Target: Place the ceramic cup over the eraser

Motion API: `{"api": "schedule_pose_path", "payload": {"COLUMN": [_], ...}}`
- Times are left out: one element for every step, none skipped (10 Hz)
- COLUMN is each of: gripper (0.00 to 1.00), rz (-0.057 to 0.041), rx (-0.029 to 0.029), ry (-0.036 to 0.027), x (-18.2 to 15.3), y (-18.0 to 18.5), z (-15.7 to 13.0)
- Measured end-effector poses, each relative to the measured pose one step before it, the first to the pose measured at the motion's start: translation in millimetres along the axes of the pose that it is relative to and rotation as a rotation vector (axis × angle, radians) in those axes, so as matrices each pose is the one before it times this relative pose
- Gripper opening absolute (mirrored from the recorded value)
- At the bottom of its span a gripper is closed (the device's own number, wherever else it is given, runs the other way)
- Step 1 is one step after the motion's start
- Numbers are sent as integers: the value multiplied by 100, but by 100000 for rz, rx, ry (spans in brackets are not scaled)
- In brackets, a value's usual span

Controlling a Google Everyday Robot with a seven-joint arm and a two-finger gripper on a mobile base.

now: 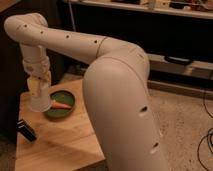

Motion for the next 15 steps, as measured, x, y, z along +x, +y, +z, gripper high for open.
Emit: {"api": "schedule_pose_path", "payload": {"gripper": [0,0,0,0,0,0,0,0,0,0,0,0,0,0,0], "rz": [-2343,-2203,-2008,-3059,-3026,-2404,-873,-884,183,1036,3043,1571,2088,1618,686], "rx": [-1015,-853,-593,-532,-114,672,720,2071,2811,3290,5526,2372,1825,314,-1329], "ry": [-766,-725,-833,-1066,-1001,-913,-730,-1038,-494,-40,678,323,396,329,-67], "x": [234,-15,-123,-482,-848,-858,-394,-391,-142,-75,263,203,249,159,-260], "y": [1210,985,969,1616,1769,1167,451,169,-227,-227,-1123,-821,-912,-569,-70], "z": [198,262,274,577,858,829,436,556,411,193,244,88,301,385,481]}}
